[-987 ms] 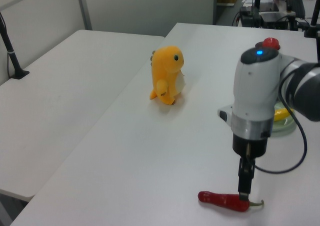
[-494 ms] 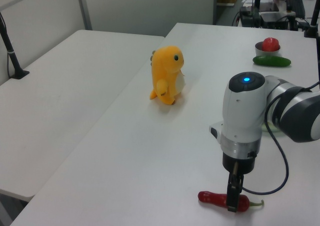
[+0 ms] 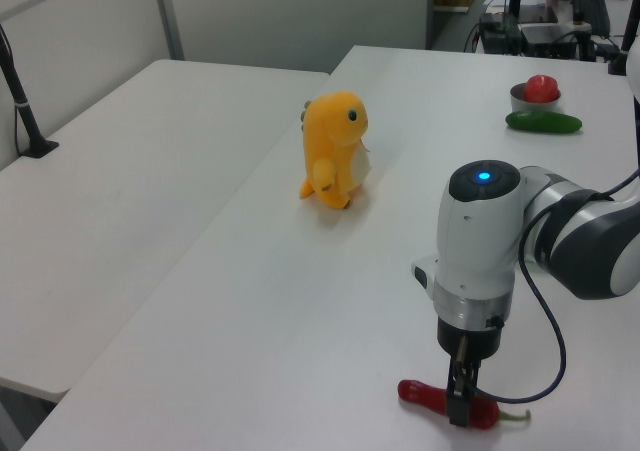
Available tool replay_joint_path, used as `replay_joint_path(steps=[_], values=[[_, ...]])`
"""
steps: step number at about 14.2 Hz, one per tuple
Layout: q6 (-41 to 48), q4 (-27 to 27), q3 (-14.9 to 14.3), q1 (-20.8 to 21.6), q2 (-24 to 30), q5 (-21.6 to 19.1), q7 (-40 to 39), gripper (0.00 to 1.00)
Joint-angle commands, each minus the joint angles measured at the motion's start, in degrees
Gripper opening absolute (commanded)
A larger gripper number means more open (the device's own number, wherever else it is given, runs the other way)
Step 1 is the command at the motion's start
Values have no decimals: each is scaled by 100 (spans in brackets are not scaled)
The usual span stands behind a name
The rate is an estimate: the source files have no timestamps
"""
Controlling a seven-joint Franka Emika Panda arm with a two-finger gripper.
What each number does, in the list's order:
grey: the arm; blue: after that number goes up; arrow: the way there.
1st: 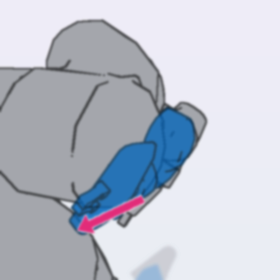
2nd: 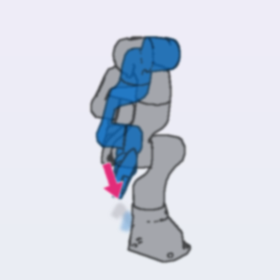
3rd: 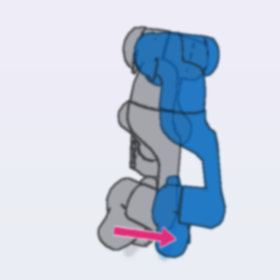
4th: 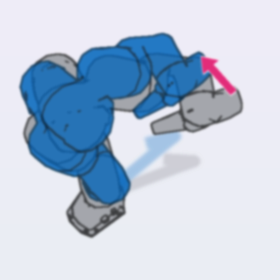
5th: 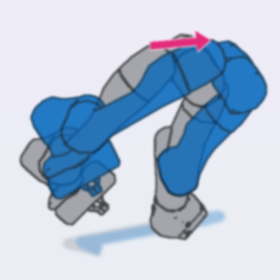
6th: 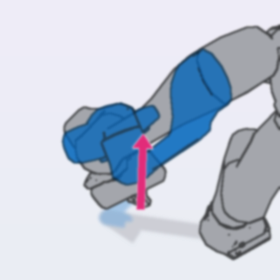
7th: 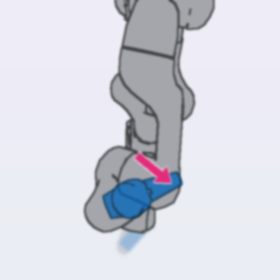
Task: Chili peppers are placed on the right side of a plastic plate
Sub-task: 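Lower the gripper onto the red chili pepper and close on it, then lift the chili pepper and carry it toward the green plate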
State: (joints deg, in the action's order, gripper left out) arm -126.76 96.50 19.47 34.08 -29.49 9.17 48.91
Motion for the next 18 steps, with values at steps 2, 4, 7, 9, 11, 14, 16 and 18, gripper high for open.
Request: replay_joint_path(steps=[2,4,7,9,11,14,16,18], values=[[-77,-105,-92,37,-48,172,154,7],[-68,-79,-84,-147,162,208,145,7],[-50,228,-75,-376,698,129,32,8],[-33,430,-75,-586,997,111,-215,8],[-33,728,-75,-840,1339,103,-495,8],[-7,1045,-75,-1210,1762,-90,-943,8],[20,1247,-75,-1482,2043,-222,-1260,8],[64,1362,-84,-1790,2254,-275,-1533,8]])
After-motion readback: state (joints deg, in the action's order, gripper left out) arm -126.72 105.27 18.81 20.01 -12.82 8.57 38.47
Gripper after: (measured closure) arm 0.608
